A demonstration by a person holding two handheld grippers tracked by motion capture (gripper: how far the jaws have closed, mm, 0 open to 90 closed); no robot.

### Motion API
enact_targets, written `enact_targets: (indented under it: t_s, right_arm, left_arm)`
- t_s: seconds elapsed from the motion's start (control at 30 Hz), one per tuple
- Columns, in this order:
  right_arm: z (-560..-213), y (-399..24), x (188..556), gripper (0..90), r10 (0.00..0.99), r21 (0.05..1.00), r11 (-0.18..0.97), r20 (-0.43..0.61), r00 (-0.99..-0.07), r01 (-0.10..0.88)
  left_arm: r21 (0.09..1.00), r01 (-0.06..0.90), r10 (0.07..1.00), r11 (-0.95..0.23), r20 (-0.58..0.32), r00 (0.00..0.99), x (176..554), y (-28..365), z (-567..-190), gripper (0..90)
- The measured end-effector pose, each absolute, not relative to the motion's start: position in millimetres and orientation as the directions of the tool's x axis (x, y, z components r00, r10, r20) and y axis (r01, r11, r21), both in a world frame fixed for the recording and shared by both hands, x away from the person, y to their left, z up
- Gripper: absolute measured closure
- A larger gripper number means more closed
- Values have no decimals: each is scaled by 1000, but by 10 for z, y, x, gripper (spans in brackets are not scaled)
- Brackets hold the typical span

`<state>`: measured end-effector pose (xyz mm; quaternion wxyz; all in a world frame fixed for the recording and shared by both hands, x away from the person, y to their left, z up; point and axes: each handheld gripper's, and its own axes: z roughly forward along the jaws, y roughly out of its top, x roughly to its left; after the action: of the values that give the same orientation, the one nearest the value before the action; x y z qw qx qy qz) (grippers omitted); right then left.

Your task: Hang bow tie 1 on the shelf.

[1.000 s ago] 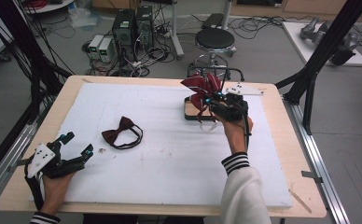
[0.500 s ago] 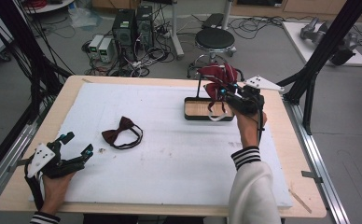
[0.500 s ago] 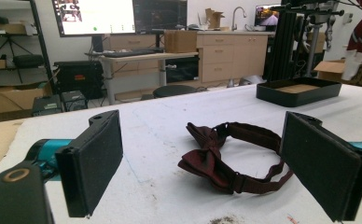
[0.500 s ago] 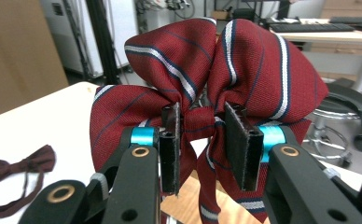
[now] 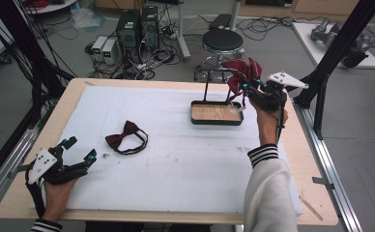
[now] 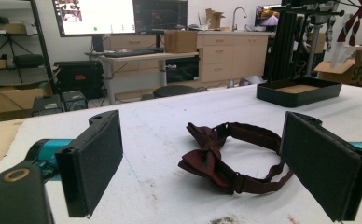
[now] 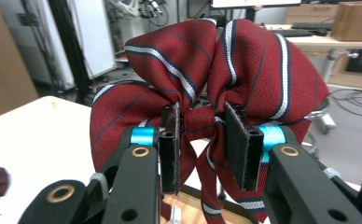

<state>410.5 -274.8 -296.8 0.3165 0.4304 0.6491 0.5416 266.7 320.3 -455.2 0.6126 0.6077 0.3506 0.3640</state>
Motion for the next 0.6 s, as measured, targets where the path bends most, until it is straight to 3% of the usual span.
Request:
enact_targets:
  t_s: [0.6]
  right_arm:
    - [-2865,-2867,4304,685,951,983,50,8,-311,179]
  left_arm:
    - [1000,-21,872,-4,13,490,2666,3204,-4552,137]
